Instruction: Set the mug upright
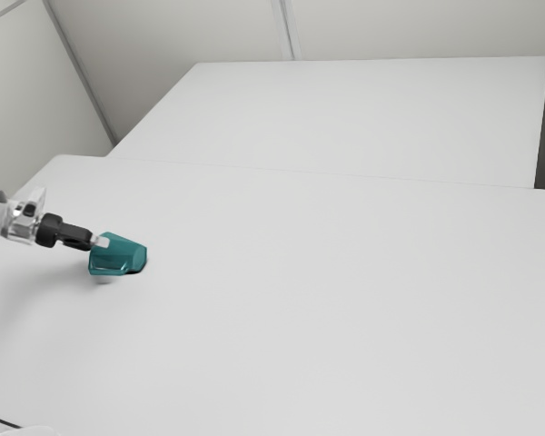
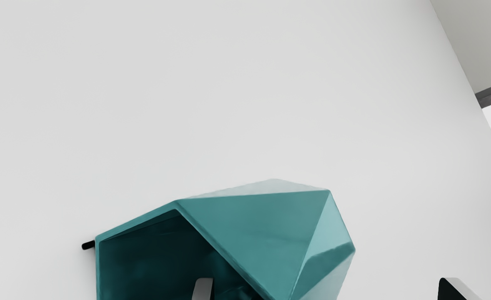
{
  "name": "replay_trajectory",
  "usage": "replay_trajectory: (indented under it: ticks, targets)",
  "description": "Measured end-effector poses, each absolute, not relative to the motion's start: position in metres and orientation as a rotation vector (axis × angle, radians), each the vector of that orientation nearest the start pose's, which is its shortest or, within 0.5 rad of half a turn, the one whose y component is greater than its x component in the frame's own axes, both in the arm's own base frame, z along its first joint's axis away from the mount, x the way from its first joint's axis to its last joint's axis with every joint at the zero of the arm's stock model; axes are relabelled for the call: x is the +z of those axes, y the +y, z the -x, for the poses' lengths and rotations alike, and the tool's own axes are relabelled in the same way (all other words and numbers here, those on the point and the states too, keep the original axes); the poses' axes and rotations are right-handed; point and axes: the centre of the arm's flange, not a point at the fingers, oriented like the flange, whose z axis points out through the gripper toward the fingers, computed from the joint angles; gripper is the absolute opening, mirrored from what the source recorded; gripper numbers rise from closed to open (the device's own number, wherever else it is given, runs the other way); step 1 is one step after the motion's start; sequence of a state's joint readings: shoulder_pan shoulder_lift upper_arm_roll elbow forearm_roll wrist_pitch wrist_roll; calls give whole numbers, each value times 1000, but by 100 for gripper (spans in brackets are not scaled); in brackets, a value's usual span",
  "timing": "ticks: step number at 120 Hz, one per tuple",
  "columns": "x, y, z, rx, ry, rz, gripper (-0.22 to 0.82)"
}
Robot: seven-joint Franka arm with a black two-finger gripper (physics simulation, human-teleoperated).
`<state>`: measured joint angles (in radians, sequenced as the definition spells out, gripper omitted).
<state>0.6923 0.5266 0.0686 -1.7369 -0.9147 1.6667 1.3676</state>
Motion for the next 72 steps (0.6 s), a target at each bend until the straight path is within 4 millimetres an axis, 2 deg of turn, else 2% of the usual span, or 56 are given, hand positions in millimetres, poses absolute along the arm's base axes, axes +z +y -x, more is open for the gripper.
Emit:
replay_trajectory:
  ticks: [16, 53, 72]
  targets:
    - [270, 362, -504, 543, -240, -2192, 54]
    - [272, 355, -510, 545, -255, -2186, 16]
    - [279, 349, -514, 551, -275, -2184, 2]
